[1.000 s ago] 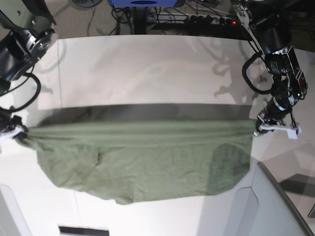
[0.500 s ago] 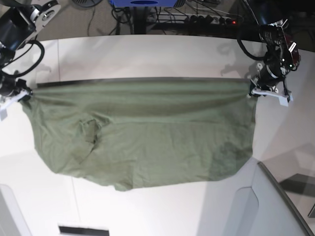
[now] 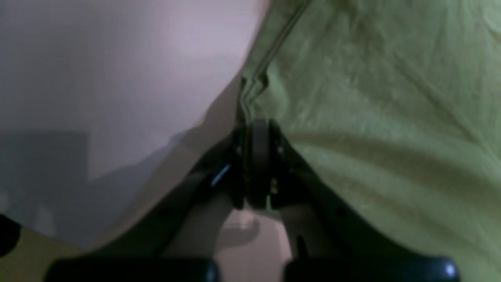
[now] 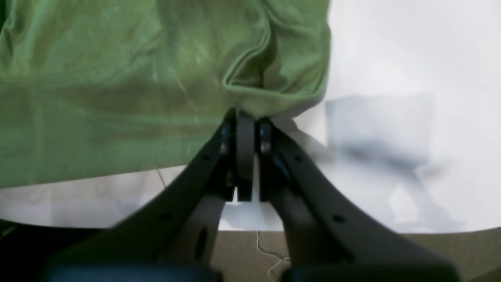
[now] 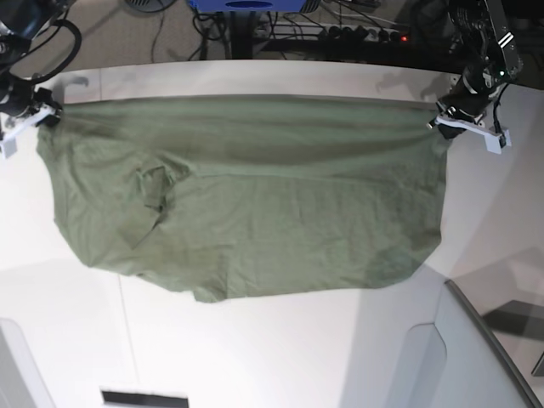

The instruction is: Layout the t-shirt on the table in an organized manner, then fold the t-shirt properly

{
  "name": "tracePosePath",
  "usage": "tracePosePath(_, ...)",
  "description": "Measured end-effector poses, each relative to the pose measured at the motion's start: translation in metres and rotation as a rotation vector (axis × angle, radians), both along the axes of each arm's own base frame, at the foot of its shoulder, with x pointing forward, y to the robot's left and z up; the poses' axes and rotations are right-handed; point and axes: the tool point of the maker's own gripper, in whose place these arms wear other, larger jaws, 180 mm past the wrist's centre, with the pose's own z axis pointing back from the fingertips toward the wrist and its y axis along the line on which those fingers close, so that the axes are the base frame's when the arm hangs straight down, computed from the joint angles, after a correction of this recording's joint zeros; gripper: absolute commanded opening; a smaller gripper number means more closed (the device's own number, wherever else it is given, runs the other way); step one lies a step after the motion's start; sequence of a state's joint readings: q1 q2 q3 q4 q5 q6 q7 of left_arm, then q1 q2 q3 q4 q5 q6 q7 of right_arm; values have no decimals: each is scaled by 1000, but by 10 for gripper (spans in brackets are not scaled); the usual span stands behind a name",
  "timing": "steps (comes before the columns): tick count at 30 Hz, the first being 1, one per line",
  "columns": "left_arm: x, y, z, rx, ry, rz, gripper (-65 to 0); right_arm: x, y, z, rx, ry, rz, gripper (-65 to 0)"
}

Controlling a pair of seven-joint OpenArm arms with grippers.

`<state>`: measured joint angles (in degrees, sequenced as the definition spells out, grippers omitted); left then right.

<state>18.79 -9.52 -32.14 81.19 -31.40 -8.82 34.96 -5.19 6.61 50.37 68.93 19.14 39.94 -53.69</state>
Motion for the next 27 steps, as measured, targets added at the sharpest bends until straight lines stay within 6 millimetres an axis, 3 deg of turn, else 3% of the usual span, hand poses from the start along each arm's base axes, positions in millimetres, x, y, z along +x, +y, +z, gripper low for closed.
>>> tracePosePath(5,-14,-2,-6,-5,29,-3,-650,-9,-10,13,-70,-10,18,-650)
tracePosePath(9,-21,-9,-12,-9,50,-17,-650,-12,-6,18,-86,-18,23,-650)
tracePosePath(20,-31,-19,-19,-21,68,-24,-650,-37,-6,10,-85,30,22,-650)
tracePosePath(27,-36,-19,-20,-23,76,-20,-650,-41,-4,8,-81,40,23,-650)
